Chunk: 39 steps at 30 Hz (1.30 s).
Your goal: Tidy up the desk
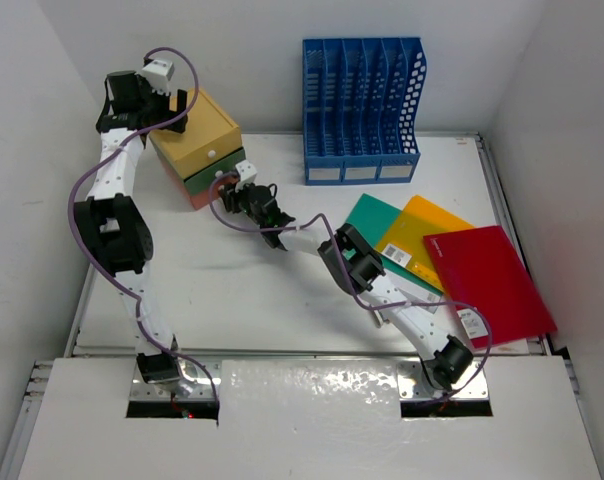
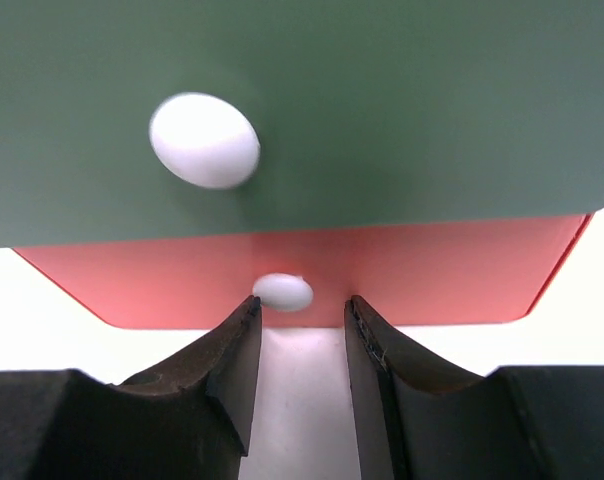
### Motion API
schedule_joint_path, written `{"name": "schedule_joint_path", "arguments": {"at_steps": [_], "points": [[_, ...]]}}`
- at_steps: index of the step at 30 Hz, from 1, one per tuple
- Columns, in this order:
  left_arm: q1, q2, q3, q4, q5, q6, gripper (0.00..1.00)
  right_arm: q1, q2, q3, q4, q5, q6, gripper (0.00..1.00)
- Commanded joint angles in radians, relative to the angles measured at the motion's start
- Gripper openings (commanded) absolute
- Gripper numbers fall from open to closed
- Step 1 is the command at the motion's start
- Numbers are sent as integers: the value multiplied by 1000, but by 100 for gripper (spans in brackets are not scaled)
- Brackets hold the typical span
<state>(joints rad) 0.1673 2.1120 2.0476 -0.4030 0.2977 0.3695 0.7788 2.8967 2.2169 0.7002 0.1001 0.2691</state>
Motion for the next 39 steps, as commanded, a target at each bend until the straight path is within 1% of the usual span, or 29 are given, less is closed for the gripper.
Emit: {"name": "schedule_joint_path", "arguments": {"at_steps": [1, 6, 7, 8, 10, 14, 18, 29, 39], "points": [[0, 28, -17, -69, 14, 22, 87, 0, 7, 49, 9, 19, 9, 38], [1, 25, -15, -72, 17, 25, 87, 0, 9, 36, 44, 20, 2, 32], [1, 26, -17, -73, 15, 25, 87, 0, 9, 40, 44, 20, -2, 33], [1, 26, -15, -73, 15, 26, 88, 0, 7, 43, 44, 15, -14, 37], [0, 29, -15, -74, 15, 26, 88, 0, 1, 44, 47, 4, -25, 41], [1, 31, -12, -74, 21, 25, 88, 4, -17, 36, 68, 6, -57, 40], [1, 32, -10, -76, 21, 23, 88, 5, -31, 38, 74, 18, -80, 37], [1, 40, -10, -80, 26, 23, 88, 14, -40, 43, 81, -3, -125, 38], [1, 42, -10, -83, 34, 26, 88, 22, -77, 12, 105, -2, -160, 38]]}}
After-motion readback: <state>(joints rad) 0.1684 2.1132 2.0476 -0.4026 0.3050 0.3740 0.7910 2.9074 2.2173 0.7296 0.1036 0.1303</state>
